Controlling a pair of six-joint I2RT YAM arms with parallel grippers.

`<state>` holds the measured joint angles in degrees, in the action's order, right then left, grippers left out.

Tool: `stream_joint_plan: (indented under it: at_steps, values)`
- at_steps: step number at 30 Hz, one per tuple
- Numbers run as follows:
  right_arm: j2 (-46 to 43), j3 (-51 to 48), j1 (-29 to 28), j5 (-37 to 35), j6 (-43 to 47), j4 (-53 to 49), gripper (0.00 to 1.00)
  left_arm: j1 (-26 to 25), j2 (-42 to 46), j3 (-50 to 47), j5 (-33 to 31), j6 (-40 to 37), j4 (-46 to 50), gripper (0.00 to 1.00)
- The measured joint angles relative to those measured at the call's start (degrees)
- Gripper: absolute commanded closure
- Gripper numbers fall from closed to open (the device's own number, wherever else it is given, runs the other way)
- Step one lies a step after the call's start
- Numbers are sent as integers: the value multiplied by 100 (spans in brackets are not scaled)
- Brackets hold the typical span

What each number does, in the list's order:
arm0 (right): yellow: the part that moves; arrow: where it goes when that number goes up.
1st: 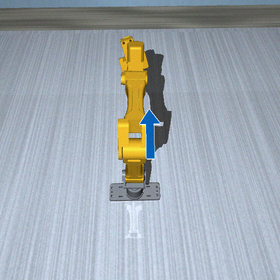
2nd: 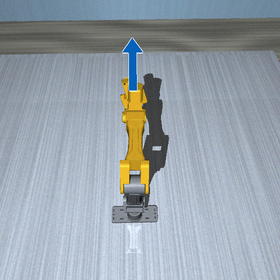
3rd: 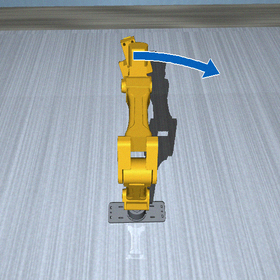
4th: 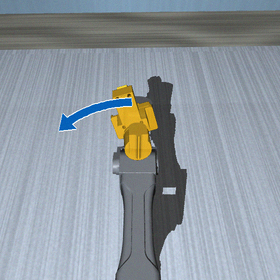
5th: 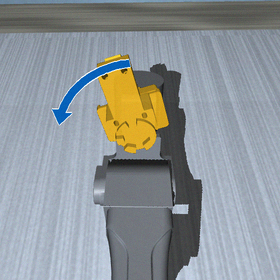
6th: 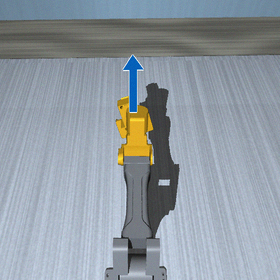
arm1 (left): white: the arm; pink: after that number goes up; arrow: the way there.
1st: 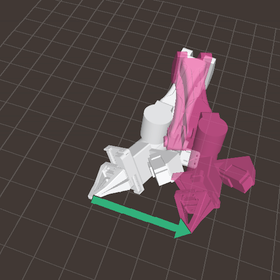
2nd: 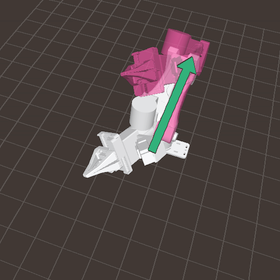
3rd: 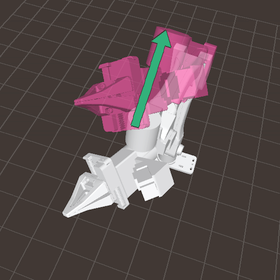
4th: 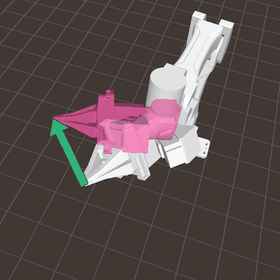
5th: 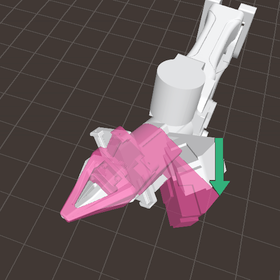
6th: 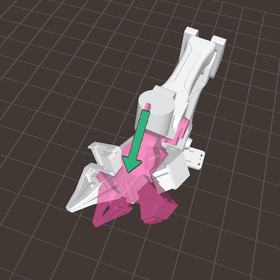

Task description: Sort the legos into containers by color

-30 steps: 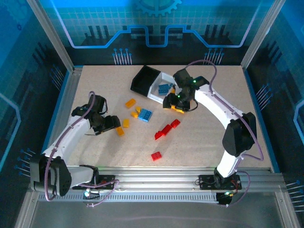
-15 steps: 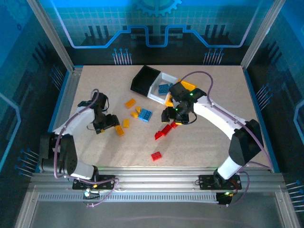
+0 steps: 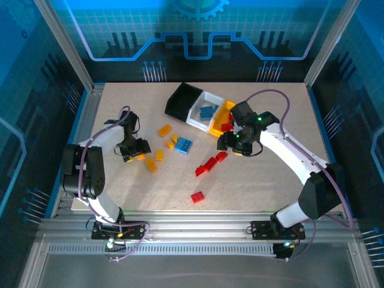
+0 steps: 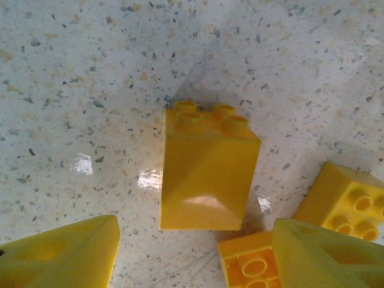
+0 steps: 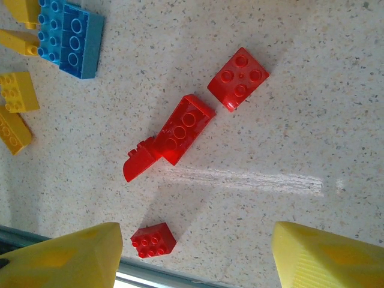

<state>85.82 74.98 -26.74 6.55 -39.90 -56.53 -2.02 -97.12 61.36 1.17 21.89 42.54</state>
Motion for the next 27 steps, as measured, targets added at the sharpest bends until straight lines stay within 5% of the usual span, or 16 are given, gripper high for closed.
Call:
stream_joint_plan:
  at_steps: [11,17,27]
  values:
    - [376,262,20,144,2,-50,32,4,-551,136,-57,-177,-142,48]
    - [507,424,20,166,2,-90,32,28,-688,275,-186,-254,-37,64]
    - [745,577,20,245,50,-103,31,37,-686,354,-87,-275,-20,66]
